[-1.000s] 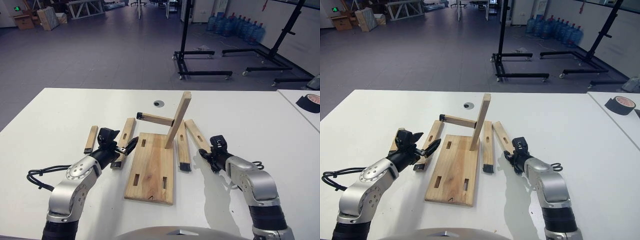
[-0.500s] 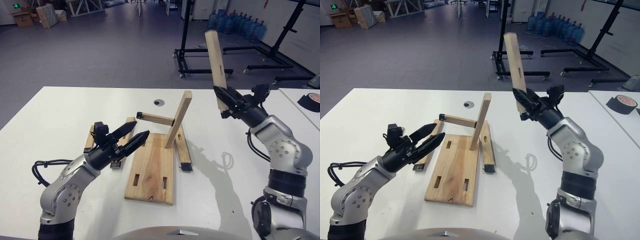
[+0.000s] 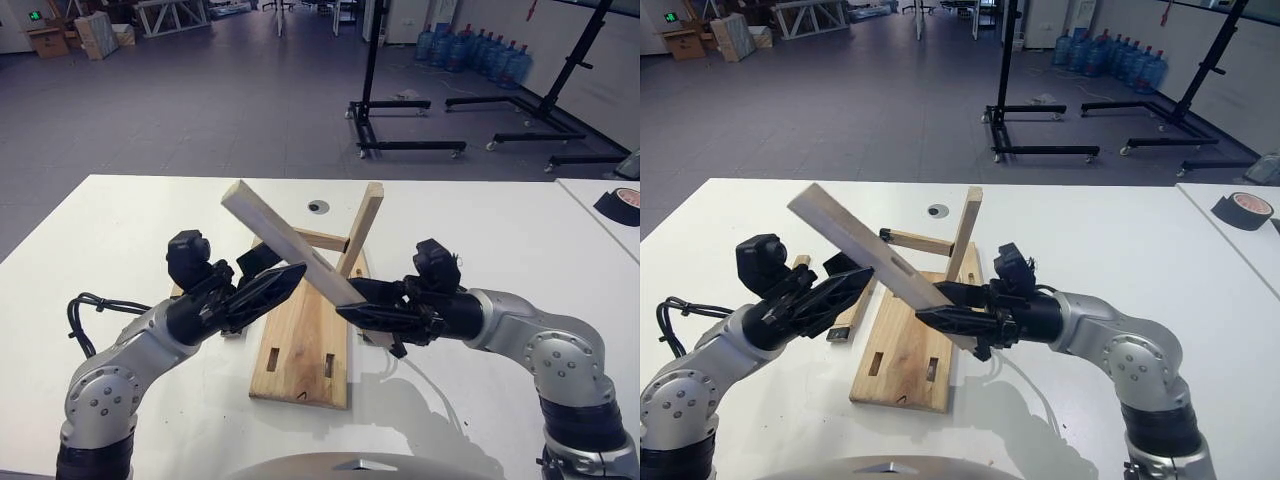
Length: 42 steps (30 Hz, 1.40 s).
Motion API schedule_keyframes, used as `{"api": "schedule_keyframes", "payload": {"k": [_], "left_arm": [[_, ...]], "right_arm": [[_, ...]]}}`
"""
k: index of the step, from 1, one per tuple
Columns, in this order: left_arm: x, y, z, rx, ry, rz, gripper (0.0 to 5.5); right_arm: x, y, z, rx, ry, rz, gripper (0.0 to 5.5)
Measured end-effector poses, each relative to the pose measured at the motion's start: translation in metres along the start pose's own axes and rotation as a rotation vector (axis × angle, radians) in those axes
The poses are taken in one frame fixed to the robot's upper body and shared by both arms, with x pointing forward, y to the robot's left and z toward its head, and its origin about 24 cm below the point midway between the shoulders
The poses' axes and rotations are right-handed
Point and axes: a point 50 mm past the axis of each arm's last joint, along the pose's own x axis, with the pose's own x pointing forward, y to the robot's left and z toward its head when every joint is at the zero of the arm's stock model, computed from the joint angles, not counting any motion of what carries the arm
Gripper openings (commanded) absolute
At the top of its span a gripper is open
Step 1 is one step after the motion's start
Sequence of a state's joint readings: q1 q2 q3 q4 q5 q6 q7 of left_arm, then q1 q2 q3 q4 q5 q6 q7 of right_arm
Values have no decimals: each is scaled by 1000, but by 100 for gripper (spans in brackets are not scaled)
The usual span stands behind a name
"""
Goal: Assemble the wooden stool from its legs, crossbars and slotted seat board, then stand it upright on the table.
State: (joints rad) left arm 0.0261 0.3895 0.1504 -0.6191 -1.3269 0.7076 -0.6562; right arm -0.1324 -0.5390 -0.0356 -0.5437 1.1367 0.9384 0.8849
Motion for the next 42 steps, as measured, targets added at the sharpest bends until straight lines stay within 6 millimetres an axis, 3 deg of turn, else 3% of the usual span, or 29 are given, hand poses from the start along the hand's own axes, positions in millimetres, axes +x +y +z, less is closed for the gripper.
{"api": "schedule_keyframes", "payload": {"k": [10, 17, 27, 28, 34, 37, 40, 42], "left_arm": [[-5, -4, 3, -26, -39, -56, 325], [-5, 11, -2, -1, -10, 26, 221], [-1, 14, 1, 33, -22, 14, 210], [2, 14, 1, 43, -29, 7, 210], [1, 19, -4, 70, -25, 23, 208], [-22, 39, 7, 96, -46, 139, 204], [-50, 58, 21, 162, 28, 254, 204], [-57, 63, 35, 227, 69, 265, 204]], "right_arm": [[2, -5, -12, -8, 36, 5, 201], [2, -10, -12, -8, 1, -27, 201], [4, -12, -10, -17, -30, -14, 201], [3, -12, -9, -13, -38, -10, 238], [-1, -16, -2, 57, -86, -14, 335], [-7, -18, -7, 5, -3, -62, 382], [-16, -28, -36, -92, 232, -190, 449], [-15, -32, -44, -163, 295, -219, 479]]}}
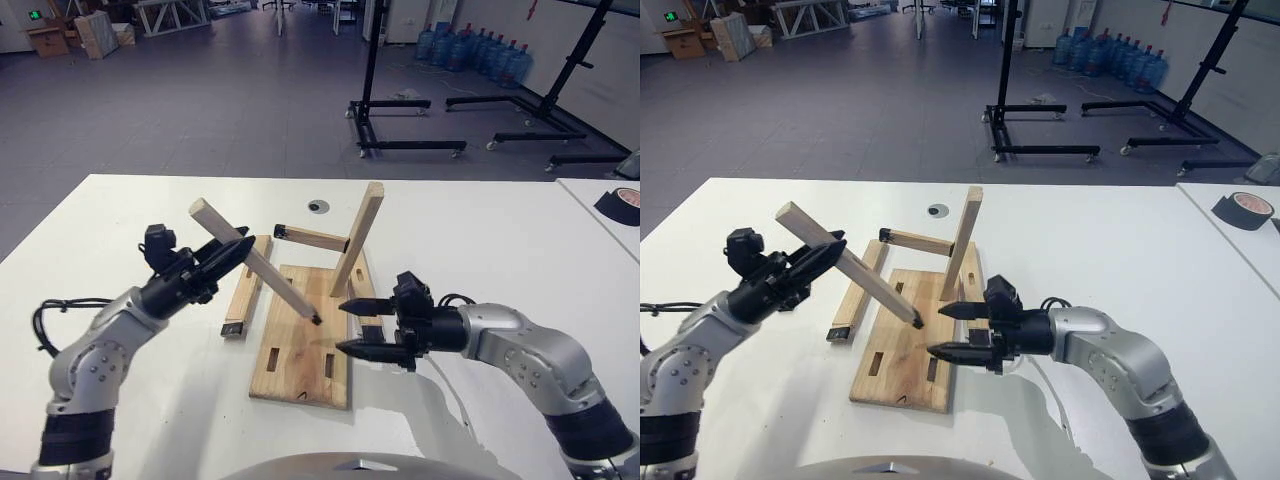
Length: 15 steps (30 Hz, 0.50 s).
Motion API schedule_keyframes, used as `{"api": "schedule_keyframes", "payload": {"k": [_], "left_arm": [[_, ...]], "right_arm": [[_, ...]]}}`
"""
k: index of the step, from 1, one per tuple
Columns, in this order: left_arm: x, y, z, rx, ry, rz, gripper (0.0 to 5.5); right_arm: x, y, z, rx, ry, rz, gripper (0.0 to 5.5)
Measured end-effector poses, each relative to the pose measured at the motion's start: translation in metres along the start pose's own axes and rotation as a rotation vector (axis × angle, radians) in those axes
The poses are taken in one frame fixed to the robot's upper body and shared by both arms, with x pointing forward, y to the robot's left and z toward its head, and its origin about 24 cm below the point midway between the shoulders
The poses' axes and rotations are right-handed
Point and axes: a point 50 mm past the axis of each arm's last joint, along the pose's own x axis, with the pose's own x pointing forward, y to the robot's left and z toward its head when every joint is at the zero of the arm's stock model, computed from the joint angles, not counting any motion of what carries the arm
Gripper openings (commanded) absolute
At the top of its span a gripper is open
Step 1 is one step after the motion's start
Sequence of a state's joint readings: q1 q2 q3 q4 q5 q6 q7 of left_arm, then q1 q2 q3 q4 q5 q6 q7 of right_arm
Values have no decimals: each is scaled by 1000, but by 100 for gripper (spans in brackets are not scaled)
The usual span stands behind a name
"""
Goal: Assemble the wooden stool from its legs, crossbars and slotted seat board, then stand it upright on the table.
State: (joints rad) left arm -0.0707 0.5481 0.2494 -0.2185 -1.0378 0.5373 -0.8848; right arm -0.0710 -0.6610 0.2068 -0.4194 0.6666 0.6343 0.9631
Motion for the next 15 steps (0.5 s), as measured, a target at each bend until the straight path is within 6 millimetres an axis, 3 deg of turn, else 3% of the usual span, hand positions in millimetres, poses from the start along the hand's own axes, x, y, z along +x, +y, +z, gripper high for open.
{"api": "schedule_keyframes", "payload": {"k": [4, 10, 15], "left_arm": [[1, 12, 10, 91, 79, -13, 204], [8, 7, 17, 162, 101, -45, 204], [5, -4, 22, 214, 95, -36, 204]], "right_arm": [[17, -1, -9, -197, 115, 4, 539], [37, -10, -2, -424, 165, -86, 540], [35, -3, -10, -525, 312, -53, 540]]}}
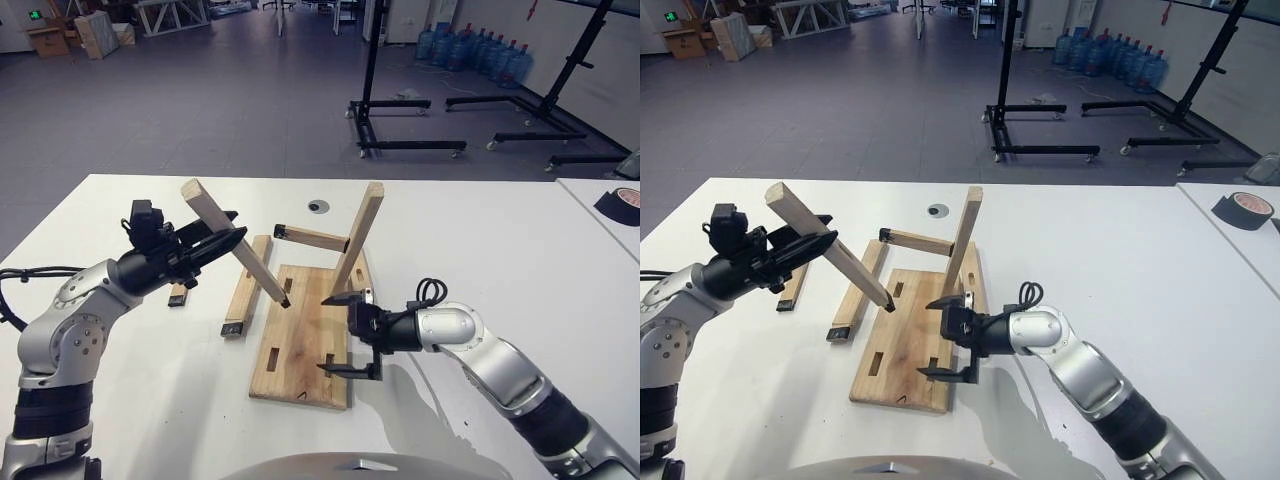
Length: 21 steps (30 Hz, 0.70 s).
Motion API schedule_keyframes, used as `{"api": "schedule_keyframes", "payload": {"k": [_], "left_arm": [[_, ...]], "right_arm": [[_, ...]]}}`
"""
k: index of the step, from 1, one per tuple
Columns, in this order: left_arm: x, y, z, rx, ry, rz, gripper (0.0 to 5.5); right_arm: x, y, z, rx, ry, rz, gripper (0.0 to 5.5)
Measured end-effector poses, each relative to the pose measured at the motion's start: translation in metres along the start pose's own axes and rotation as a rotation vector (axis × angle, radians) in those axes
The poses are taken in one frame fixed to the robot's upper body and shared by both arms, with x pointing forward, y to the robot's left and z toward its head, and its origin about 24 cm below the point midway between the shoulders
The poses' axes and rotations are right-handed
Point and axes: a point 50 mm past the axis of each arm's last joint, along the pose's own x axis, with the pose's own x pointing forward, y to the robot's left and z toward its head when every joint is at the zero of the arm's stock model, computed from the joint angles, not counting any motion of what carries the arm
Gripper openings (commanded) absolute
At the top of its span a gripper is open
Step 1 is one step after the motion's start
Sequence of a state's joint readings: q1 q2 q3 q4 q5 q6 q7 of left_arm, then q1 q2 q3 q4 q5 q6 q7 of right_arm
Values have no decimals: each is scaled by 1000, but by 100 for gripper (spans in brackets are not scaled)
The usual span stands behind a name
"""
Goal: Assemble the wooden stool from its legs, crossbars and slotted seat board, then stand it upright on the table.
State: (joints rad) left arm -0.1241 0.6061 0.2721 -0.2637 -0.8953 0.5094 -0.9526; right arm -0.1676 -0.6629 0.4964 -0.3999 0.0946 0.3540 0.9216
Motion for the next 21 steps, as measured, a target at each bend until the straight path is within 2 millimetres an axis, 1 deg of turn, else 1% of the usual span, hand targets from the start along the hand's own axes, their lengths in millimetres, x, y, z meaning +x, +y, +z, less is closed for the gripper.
{"api": "schedule_keyframes", "payload": {"k": [2, 5, 9, 12, 16, 21], "left_arm": [[-1, -1, 2, 18, 0, 14, 204], [-1, -5, 2, 57, 10, 23, 204], [-2, -9, 0, 87, 15, 48, 204], [-4, -12, -5, 86, 15, 72, 204], [-3, -15, -4, 104, -3, 80, 204], [-4, -16, -8, 90, -9, 100, 204]], "right_arm": [[0, 4, -4, -52, 54, 27, 540], [0, 6, 0, -115, 76, 23, 540], [-2, 5, 3, -84, 116, 8, 540], [-8, 0, 10, -94, 121, -11, 540], [-12, -8, 19, -133, 120, -40, 540], [-10, -13, 20, -212, 159, -54, 540]]}}
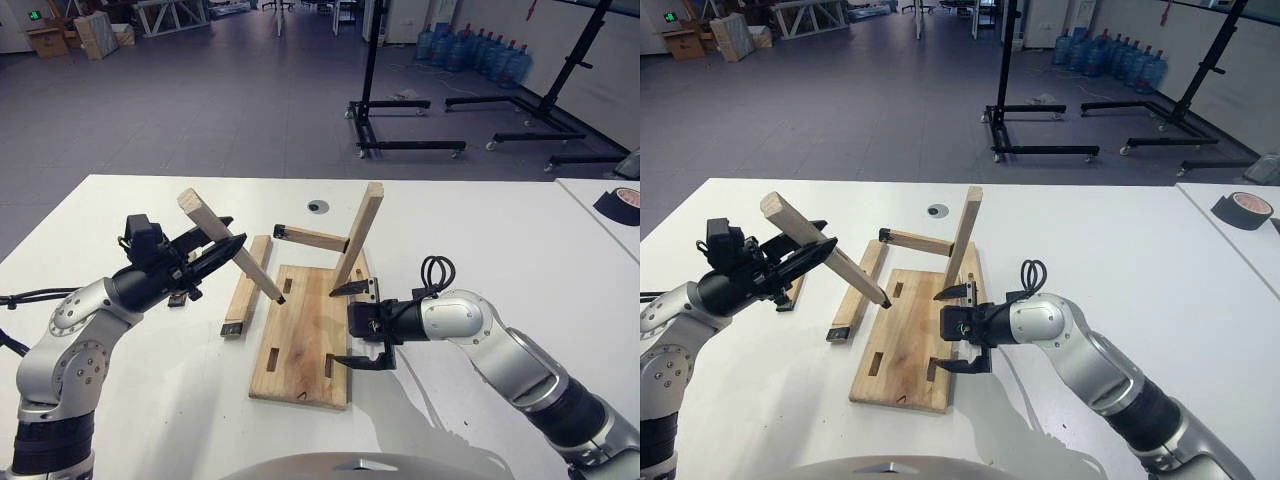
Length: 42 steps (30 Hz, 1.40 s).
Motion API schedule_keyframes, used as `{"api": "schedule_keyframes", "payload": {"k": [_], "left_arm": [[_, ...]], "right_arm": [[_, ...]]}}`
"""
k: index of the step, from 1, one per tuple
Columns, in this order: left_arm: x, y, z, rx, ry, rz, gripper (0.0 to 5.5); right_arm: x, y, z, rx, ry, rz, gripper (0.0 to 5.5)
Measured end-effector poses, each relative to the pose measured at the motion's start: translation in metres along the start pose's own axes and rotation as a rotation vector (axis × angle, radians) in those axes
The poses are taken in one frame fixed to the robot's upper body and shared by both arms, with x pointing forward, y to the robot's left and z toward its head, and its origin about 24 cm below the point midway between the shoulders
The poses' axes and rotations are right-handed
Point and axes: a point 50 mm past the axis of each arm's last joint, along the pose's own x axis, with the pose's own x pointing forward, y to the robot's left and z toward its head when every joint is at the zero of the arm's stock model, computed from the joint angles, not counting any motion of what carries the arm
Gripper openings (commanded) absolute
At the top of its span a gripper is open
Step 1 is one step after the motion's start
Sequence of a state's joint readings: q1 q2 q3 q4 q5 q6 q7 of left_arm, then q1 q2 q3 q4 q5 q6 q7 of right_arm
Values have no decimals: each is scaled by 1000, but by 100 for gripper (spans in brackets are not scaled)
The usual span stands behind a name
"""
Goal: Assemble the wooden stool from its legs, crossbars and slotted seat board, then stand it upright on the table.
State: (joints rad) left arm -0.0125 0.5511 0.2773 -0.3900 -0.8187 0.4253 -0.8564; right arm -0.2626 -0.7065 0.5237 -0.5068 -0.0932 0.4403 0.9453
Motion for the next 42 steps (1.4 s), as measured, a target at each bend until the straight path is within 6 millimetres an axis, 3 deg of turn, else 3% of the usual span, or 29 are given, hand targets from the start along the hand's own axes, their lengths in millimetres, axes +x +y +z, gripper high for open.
{"api": "schedule_keyframes", "payload": {"k": [6, 11, 28, 36, 42], "left_arm": [[0, 0, -1, -3, 2, -2, 204], [1, -1, -2, -10, 5, -10, 204], [4, 0, -11, -22, -6, 0, 204], [28, 10, -25, -128, -40, -156, 204], [35, 19, -42, -190, 32, -249, 204]], "right_arm": [[21, 4, 3, -87, 3, 46, 540], [22, 5, 8, -180, 10, 76, 540], [-19, 21, -8, -388, 114, 397, 540], [-20, 19, -12, -380, 89, 419, 540], [-18, 19, -14, -341, 88, 432, 540]]}}
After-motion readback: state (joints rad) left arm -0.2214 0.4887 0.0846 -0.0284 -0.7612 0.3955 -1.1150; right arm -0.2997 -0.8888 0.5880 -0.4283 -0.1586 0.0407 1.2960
